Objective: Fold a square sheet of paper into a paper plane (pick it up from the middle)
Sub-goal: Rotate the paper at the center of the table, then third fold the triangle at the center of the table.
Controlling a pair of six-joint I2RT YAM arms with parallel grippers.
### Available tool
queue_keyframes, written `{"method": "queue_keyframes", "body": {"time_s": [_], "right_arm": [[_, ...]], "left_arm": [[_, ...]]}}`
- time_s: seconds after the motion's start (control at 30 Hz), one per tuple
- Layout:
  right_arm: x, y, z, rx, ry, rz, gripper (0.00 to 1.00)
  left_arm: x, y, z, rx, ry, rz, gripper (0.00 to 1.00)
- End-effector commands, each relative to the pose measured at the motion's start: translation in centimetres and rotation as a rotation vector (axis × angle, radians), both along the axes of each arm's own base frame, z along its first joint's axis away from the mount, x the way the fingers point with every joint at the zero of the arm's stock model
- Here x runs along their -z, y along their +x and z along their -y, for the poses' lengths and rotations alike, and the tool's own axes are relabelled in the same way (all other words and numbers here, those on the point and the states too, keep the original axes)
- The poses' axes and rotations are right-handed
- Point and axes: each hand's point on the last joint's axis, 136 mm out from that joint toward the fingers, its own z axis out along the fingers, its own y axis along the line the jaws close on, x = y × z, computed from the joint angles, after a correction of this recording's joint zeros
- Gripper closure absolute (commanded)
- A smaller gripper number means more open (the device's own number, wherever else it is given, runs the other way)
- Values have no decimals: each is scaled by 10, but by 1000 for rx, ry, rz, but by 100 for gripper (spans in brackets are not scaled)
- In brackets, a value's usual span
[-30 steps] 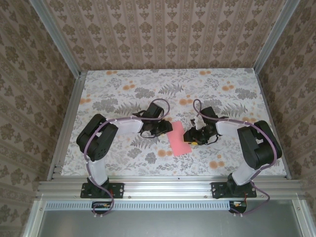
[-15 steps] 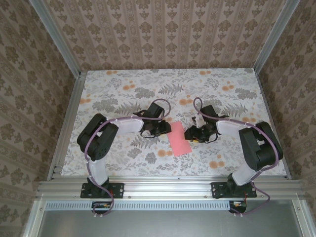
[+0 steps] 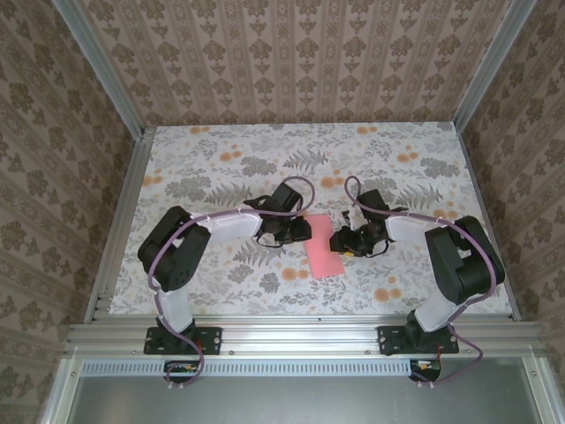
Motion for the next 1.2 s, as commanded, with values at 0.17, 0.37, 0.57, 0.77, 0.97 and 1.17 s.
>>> {"method": "queue_keyframes", "body": {"time_s": [0.17, 0.37, 0.57, 0.77, 0.97, 1.17], "right_arm": [[2, -13, -3, 3, 19, -39, 58], [-6, -11, -2, 17, 21, -24, 57], [-20, -15, 9, 67, -16, 16, 56], [-21, -29, 16, 110, -28, -1, 56], [-12, -50, 17, 103, -23, -76, 55], [-2, -60, 20, 113, -34, -111, 55]], "left_arm": [[2, 8, -21, -26, 70, 11, 71], [-7, 4, -45, -64, 107, 29, 66], [-45, -4, -6, 57, -22, 102, 75], [-30, 6, 13, 83, -25, 73, 82], [-3, 12, 13, 66, -12, 28, 83], [17, 8, 3, 55, 23, -3, 84]]}}
